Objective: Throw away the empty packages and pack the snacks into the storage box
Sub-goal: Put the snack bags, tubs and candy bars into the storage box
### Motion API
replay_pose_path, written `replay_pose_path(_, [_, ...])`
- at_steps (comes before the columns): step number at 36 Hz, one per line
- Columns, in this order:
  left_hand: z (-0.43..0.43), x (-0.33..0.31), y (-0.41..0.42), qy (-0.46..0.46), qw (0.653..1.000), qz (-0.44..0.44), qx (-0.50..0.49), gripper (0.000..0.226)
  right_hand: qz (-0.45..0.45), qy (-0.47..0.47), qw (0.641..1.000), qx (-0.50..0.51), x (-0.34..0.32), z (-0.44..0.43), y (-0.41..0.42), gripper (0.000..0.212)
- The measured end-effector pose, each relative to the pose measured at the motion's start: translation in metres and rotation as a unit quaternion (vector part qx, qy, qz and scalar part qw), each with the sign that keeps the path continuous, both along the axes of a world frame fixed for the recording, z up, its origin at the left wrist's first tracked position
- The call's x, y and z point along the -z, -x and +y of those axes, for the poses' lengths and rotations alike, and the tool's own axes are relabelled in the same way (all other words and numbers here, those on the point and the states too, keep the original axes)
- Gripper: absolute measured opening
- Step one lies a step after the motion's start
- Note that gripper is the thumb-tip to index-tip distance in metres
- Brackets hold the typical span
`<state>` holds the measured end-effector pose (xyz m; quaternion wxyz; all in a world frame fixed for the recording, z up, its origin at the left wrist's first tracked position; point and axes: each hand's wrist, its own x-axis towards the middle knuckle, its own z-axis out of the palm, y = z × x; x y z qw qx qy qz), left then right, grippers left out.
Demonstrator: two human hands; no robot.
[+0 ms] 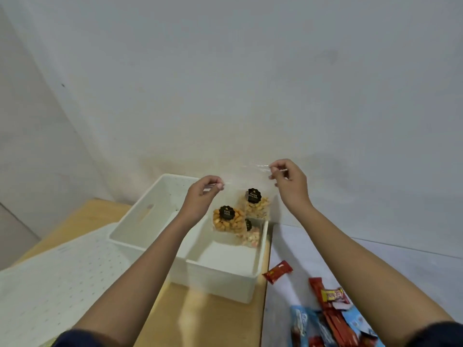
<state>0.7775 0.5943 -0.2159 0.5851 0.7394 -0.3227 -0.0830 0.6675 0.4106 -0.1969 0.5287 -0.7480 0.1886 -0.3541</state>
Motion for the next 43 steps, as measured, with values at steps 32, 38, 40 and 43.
replay_pose_path(32, [-0.034, 0.111, -0.004, -0.162, 0.975, 0.137, 0.065, 0.009, 0.376, 0.209, 0.902, -0.034, 0.104, -0.003, -0.028, 0.016])
replay_pose_path(38, [-0.034, 0.112, -0.004, -0.167, 0.977, 0.117, 0.057, 0.011, 0.375, 0.205, 0.904, -0.032, 0.105, -0.003, -0.028, 0.016])
replay_pose_path(40, [-0.033, 0.113, -0.005, -0.162, 0.978, 0.115, 0.056, 0.010, 0.372, 0.206, 0.904, -0.032, 0.105, -0.001, -0.027, 0.017])
replay_pose_path(43, [-0.033, 0.112, -0.005, -0.169, 0.979, 0.093, 0.058, 0.010, 0.375, 0.212, 0.902, -0.031, 0.103, 0.002, -0.024, 0.019])
